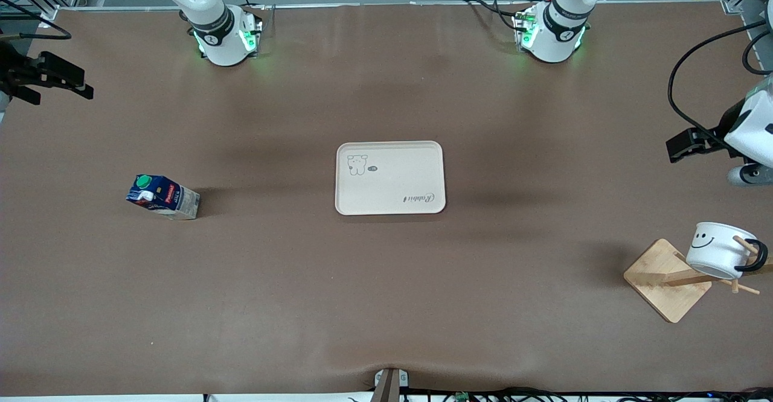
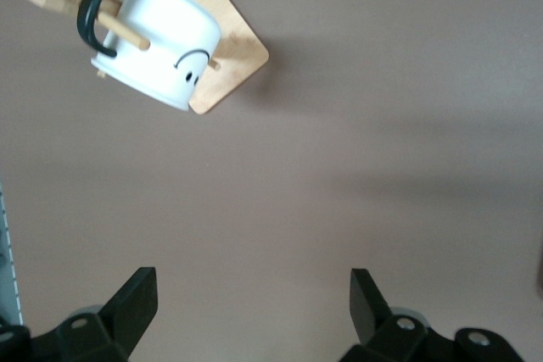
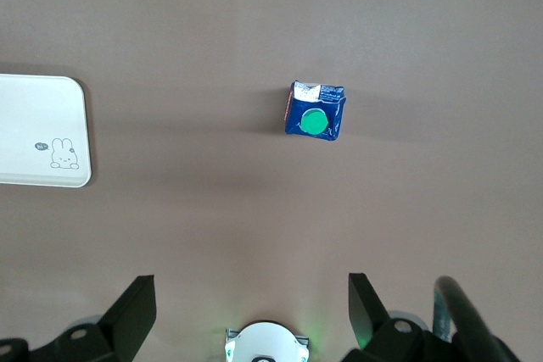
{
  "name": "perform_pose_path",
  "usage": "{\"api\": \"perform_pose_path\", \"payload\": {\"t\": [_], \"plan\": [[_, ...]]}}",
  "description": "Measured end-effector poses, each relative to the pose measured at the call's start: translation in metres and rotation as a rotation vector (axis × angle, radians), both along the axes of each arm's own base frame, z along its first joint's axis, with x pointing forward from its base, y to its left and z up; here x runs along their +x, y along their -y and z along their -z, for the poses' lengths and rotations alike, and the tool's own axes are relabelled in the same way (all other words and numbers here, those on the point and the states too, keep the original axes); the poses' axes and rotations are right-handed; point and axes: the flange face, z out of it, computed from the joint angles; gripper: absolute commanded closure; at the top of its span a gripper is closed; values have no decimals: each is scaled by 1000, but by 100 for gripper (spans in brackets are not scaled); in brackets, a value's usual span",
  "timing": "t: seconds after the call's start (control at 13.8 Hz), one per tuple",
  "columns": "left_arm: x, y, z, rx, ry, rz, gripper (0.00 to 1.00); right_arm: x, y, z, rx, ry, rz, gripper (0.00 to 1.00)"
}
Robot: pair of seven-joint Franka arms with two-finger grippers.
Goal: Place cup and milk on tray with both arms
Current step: 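Move the left gripper toward the white mug on the wooden stand, then grasp the white mug rim with the left gripper while the right gripper approaches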
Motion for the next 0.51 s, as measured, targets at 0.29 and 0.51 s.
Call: {"api": "perform_pose_path", "payload": {"t": [0.29,0.51], "plan": [[17,-36,9,-76,85,-60,0,0,0,0,0,1,1,0],[22,-86,28,-147,145,-151,0,1,0,1,0,2,1,0]]}}
